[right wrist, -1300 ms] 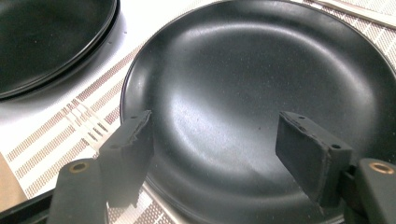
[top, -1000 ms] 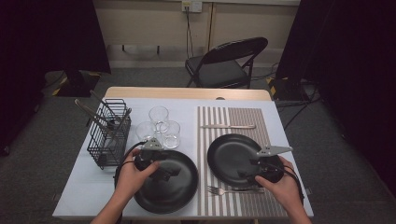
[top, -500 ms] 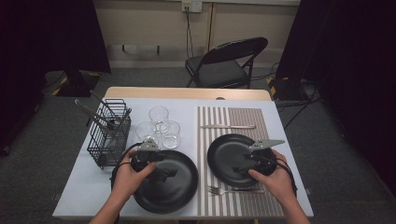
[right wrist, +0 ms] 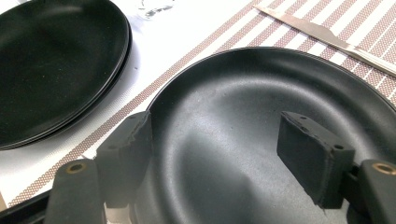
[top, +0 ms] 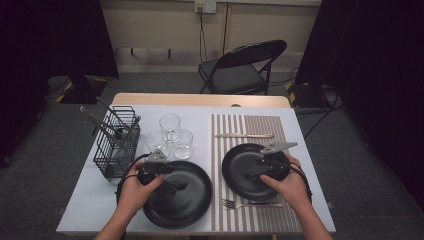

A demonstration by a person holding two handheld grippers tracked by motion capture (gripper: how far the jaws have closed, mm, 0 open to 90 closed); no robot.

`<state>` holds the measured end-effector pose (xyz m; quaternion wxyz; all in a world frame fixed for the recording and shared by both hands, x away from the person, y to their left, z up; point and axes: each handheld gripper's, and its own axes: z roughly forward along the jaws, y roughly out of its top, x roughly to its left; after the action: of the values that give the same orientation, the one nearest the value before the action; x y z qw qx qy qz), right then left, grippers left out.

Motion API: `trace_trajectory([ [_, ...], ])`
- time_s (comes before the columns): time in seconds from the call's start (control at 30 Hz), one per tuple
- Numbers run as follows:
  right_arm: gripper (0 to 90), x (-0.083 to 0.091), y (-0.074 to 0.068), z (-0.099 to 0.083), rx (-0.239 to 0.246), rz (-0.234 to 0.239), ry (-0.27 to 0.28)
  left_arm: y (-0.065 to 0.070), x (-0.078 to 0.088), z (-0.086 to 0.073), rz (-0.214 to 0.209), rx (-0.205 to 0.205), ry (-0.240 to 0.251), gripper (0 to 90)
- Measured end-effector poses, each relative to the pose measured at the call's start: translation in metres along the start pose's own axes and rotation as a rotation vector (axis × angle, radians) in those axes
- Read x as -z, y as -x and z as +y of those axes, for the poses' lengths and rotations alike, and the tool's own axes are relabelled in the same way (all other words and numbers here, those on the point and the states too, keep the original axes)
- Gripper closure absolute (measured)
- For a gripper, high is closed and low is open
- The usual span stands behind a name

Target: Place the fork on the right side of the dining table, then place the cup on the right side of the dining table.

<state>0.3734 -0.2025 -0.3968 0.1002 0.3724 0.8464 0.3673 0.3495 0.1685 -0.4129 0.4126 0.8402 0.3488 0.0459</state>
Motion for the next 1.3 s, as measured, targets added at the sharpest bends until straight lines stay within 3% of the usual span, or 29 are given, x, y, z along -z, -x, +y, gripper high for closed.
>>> trace_trajectory([
  [0.93, 25.7, -0.020, 0.000, 0.036, 0.013, 0.023, 0.002, -0.001, 0.004, -0.004, 0.009, 0.017, 0.005, 19.5],
  [1.3, 25.8, -0.027, 0.003, 0.048, -0.002, 0.010, 0.009, 0.000, 0.003, -0.004, 0.013, 0.000, 0.002, 19.4],
])
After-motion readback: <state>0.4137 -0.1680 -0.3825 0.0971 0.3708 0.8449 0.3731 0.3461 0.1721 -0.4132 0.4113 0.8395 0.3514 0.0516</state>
